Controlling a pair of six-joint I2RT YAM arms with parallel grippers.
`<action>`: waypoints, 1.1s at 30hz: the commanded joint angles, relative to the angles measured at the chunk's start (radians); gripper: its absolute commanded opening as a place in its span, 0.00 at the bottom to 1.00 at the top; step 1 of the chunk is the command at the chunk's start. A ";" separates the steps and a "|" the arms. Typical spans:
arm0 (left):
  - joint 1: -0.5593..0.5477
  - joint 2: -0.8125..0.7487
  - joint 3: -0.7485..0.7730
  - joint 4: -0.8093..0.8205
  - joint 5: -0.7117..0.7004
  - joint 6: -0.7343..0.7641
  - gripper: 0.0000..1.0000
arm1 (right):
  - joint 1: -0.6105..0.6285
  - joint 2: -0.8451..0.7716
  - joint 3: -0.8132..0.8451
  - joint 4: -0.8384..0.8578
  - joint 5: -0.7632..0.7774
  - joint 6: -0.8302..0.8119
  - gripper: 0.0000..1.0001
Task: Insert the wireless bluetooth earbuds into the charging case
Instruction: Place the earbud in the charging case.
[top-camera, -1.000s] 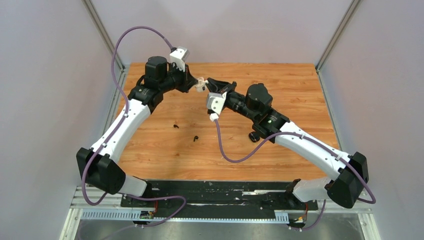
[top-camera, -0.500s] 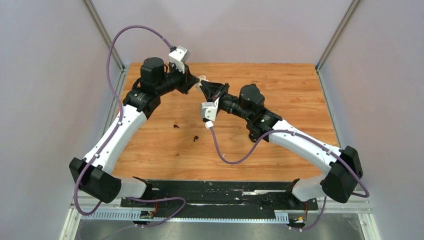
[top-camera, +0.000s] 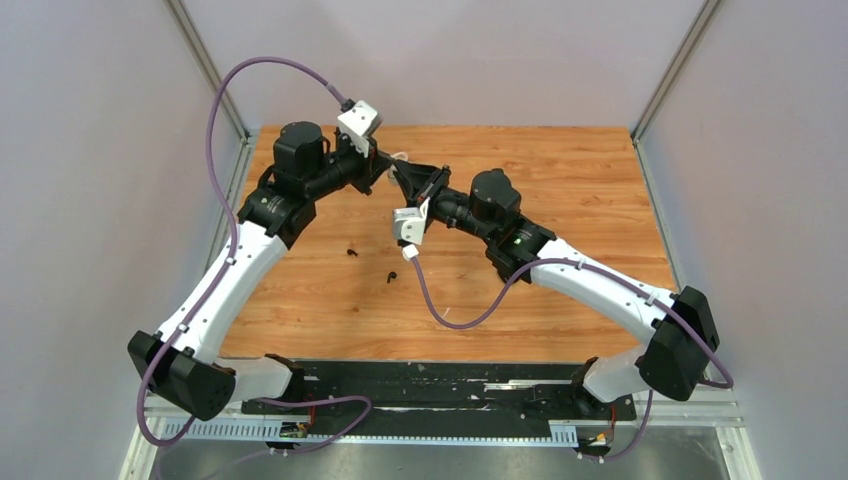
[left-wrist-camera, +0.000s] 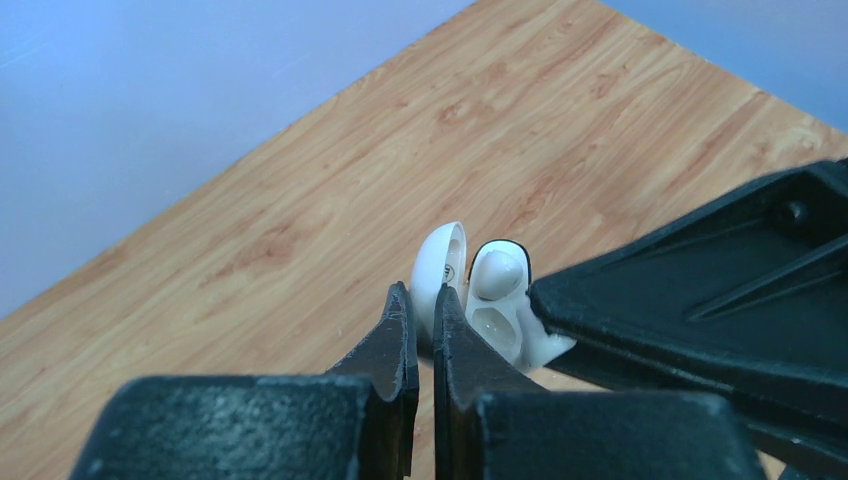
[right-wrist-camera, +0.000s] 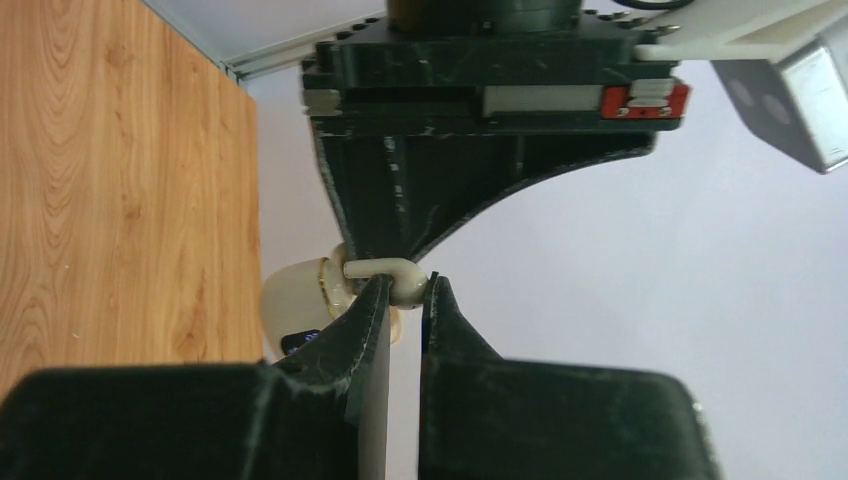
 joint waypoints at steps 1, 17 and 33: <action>-0.011 -0.028 -0.015 0.012 -0.002 0.061 0.00 | -0.001 -0.003 0.062 0.050 0.026 0.001 0.00; -0.015 -0.057 -0.044 0.055 0.017 0.035 0.00 | 0.000 0.009 0.059 -0.050 0.041 -0.046 0.00; -0.015 -0.071 -0.060 0.089 0.039 0.025 0.00 | 0.000 -0.009 0.039 -0.109 0.009 -0.103 0.00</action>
